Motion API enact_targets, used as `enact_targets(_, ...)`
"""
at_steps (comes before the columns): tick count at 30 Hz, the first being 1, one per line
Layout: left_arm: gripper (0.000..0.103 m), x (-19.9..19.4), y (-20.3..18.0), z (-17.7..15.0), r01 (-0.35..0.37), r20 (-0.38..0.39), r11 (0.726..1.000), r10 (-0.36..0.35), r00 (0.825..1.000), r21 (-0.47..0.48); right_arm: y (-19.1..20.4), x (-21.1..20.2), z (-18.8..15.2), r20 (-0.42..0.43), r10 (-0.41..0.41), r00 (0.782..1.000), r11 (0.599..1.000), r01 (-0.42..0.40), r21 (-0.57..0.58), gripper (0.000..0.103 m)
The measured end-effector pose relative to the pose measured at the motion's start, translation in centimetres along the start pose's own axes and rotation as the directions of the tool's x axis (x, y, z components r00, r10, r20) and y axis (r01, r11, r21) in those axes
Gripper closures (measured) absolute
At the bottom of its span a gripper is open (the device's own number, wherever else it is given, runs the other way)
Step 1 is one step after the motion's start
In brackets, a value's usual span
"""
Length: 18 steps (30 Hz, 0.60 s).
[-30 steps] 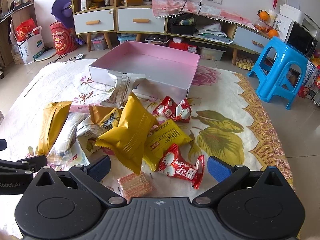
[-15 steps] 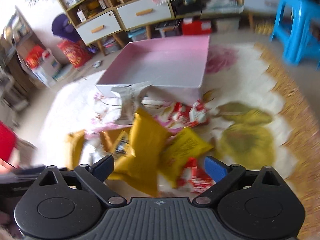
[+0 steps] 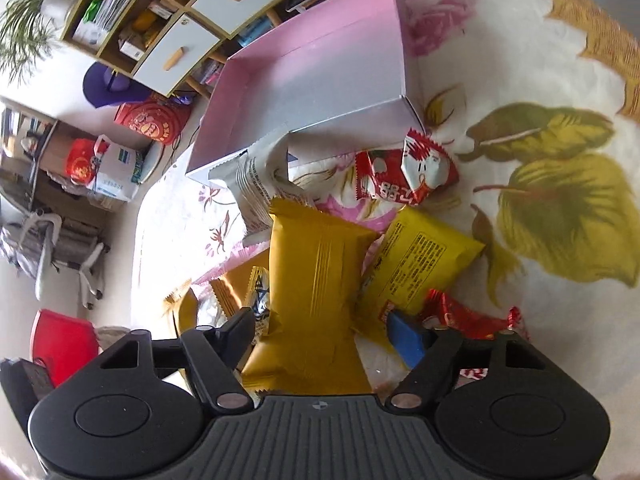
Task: Organize snacks
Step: 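Lower the left tool onto the yellow pillow-shaped snack bag and close it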
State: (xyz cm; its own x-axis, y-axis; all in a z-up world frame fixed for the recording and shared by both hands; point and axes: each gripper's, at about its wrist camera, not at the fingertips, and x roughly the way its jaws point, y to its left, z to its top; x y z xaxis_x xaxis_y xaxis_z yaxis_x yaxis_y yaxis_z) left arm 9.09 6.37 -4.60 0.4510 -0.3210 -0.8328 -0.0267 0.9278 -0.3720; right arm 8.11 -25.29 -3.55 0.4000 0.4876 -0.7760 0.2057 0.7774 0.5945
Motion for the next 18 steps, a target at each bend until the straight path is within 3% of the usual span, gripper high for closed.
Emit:
enact_targets(4, 0.041, 0.4, -0.1, -0.3, -0.019, 0.006, 1.0, 0.019, 1.0, 0.003, 0.2, 0.2, 0.1, 0.015, 0.001, 1.0, 1.0, -0.001, -0.012, 0.039)
enact_targets(5, 0.045, 0.6, -0.2, -0.4, -0.025, 0.005, 1.0, 0.025, 1.0, 0.009, 0.2, 0.3, 0.1, 0.016, -0.002, 1.0, 1.0, 0.002, -0.017, 0.042)
enact_targets(6, 0.055, 0.7, -0.4, -0.6, -0.031, 0.001, 0.999, 0.031, 1.0, 0.012, 0.4, 0.4, 0.1, 0.014, -0.006, 1.0, 1.0, 0.007, -0.021, 0.053)
enact_targets(7, 0.057, 0.8, -0.4, -0.8, -0.039, 0.0, 0.999, 0.039, 0.999, 0.01, 0.3, 0.6, 0.1, 0.01, -0.008, 1.0, 1.0, 0.009, -0.021, 0.06)
enact_targets(10, 0.064, 0.5, -0.5, -1.1, -0.057, 0.019, 0.998, 0.056, 0.998, 0.01, 0.1, 0.9, 0.1, 0.013, -0.02, 1.0, 1.0, 0.02, -0.003, 0.065)
enact_targets(18, 0.066, -1.6, -0.3, -1.2, -0.059, 0.067, 0.998, 0.06, 0.996, -0.023, 0.4, -1.0, 0.7, 0.071, -0.024, 0.997, 1.0, 0.024, -0.003, 0.071)
